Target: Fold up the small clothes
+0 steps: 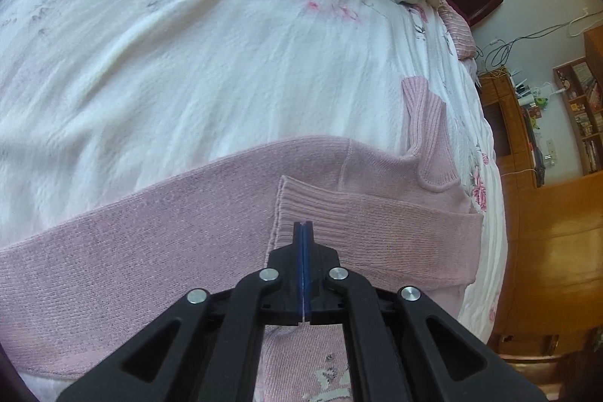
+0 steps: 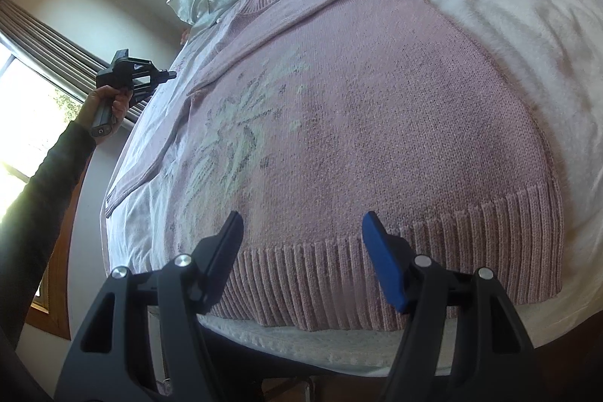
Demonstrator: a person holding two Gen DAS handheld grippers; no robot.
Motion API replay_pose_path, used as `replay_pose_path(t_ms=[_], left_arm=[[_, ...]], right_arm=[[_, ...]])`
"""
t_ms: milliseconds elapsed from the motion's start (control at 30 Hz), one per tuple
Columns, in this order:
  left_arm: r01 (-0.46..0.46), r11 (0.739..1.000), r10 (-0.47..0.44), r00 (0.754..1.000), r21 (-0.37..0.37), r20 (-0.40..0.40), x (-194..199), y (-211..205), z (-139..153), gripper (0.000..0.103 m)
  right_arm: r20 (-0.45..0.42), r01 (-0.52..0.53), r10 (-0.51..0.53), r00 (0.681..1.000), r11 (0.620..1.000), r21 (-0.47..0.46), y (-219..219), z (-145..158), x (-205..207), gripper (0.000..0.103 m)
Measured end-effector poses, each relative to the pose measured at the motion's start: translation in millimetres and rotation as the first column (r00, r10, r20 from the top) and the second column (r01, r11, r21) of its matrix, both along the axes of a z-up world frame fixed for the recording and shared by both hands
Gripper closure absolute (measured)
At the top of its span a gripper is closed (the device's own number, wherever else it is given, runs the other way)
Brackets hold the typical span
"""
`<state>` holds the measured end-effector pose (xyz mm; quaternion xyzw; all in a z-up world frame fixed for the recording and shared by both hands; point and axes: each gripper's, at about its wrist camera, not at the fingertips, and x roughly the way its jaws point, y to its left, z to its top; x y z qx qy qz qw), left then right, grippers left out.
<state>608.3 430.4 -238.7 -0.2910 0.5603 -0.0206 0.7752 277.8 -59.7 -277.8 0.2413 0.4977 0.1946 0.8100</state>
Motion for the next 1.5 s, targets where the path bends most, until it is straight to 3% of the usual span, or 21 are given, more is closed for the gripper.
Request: replay_pose_path(t_ms=[67,100,133,267,333,400,433,500,600,733,867,967,1067,1133,1167,1200,1267,1300,1333,1400,1500], left_arm=[[0.008,1.000,-0.008,1.000,-0.008,0.008,-1.8,-3.6,-3.9,0.097],[0.004,1.000,-0.004,1.000,-0.010,0.012,-2.1,-4.3,-5.8,0.080],[0.003,1.000,-0.003,1.000,-0.014,0.003,-1.6,-5.2,-10.2,0.070],[0.041,0.999,-0.040,0.998,0.019,-0.058,3.8,-17.9,-33.1,0.066],[0.041,0.999,-0.038,0.996,0.032,-0.076,8.0,-21.4,-43.1,0.056],[0.032,0.998,-0.028,0.996,0.045,-0.085,11.2,-22.5,-49.4,0.058],[0.025,0.998,-0.020,0.997,0.061,-0.081,11.7,-22.7,-49.6,0.068],[0.017,0.995,-0.009,0.997,0.098,-0.076,10.9,-23.0,-47.4,0.098],[0.020,0.990,-0.013,0.999,0.137,-0.048,6.7,-25.4,-39.3,0.099],[-0.023,0.992,0.023,1.000,0.126,-0.002,1.8,-16.4,-24.8,0.100],[0.028,0.992,-0.021,0.998,0.125,-0.058,3.4,-23.2,-37.6,0.099],[-0.063,0.979,0.060,0.998,0.192,0.022,-6.4,-16.9,-25.7,0.091],[-0.044,0.995,0.034,0.993,0.087,0.110,-12.8,-25.1,-18.2,0.079],[0.019,0.999,-0.023,0.996,0.049,0.083,-9.7,-38.7,-29.9,0.075],[0.030,0.997,-0.033,0.998,0.076,0.045,-7.4,-43.2,-39.3,0.075],[0.031,0.995,-0.032,0.999,0.100,0.006,-4.6,-45.7,-48.9,0.075],[-0.008,0.998,0.007,1.000,0.061,0.013,-9.1,-39.1,-52.1,0.078],[-0.028,0.999,0.027,0.999,0.031,0.033,-15.2,-35.2,-46.4,0.073],[-0.043,0.999,0.043,0.997,-0.002,0.069,-26.7,-29.5,-37.2,0.056],[-0.072,0.997,0.077,0.988,-0.036,0.137,-56.9,-13.2,-17.5,0.033],[-0.137,0.990,0.142,0.971,-0.036,0.192,-118.2,31.1,7.8,0.020]], right_arm=[[-0.002,-0.002,0.002,1.000,1.000,0.003,2.2,0.1,1.0,0.037],[-0.004,-0.004,0.004,1.000,1.000,0.004,4.2,0.2,1.9,0.037],[-0.005,-0.008,0.008,1.000,1.000,0.002,5.3,0.1,2.6,0.037],[-0.005,-0.015,0.015,1.000,1.000,-0.009,8.8,0.7,4.1,0.037],[-0.017,-0.008,0.008,1.000,1.000,-0.004,7.9,-2.1,4.4,0.037],[-0.028,-0.003,0.003,1.000,1.000,-0.008,7.5,-4.5,3.9,0.037],[-0.031,0.000,0.000,1.000,1.000,-0.005,7.0,-4.7,3.2,0.037],[-0.030,0.002,-0.002,1.000,1.000,-0.005,6.2,-4.1,1.6,0.037],[-0.029,0.000,0.000,1.000,1.000,-0.004,5.5,-4.6,1.2,0.037],[-0.032,-0.001,0.002,0.999,1.000,0.006,7.9,-5.2,2.6,0.036],[-0.025,-0.013,0.013,1.000,1.000,0.013,13.1,-3.7,1.5,0.036],[-0.032,-0.017,0.017,0.999,1.000,0.013,14.9,-4.5,1.4,0.036],[-0.030,-0.015,0.015,0.999,1.000,0.013,13.5,-3.2,0.3,0.036],[-0.031,-0.015,0.015,0.999,1.000,0.011,13.8,-3.1,0.7,0.035],[-0.031,-0.016,0.016,0.999,1.000,0.010,14.6,-2.7,1.0,0.035],[-0.030,-0.017,0.018,0.999,1.000,0.008,15.9,-1.8,1.3,0.035],[-0.022,-0.017,0.017,1.000,1.000,0.009,18.3,4.3,0.6,0.035],[-0.013,-0.019,0.019,1.000,1.000,0.008,18.9,8.8,-1.0,0.035],[-0.001,-0.020,0.020,1.000,1.000,0.006,19.1,13.7,-3.4,0.035],[0.020,-0.022,0.022,1.000,1.000,0.003,18.3,22.0,-10.3,0.033],[0.035,-0.034,0.034,0.999,0.999,-0.006,17.6,27.6,-20.4,0.032]])
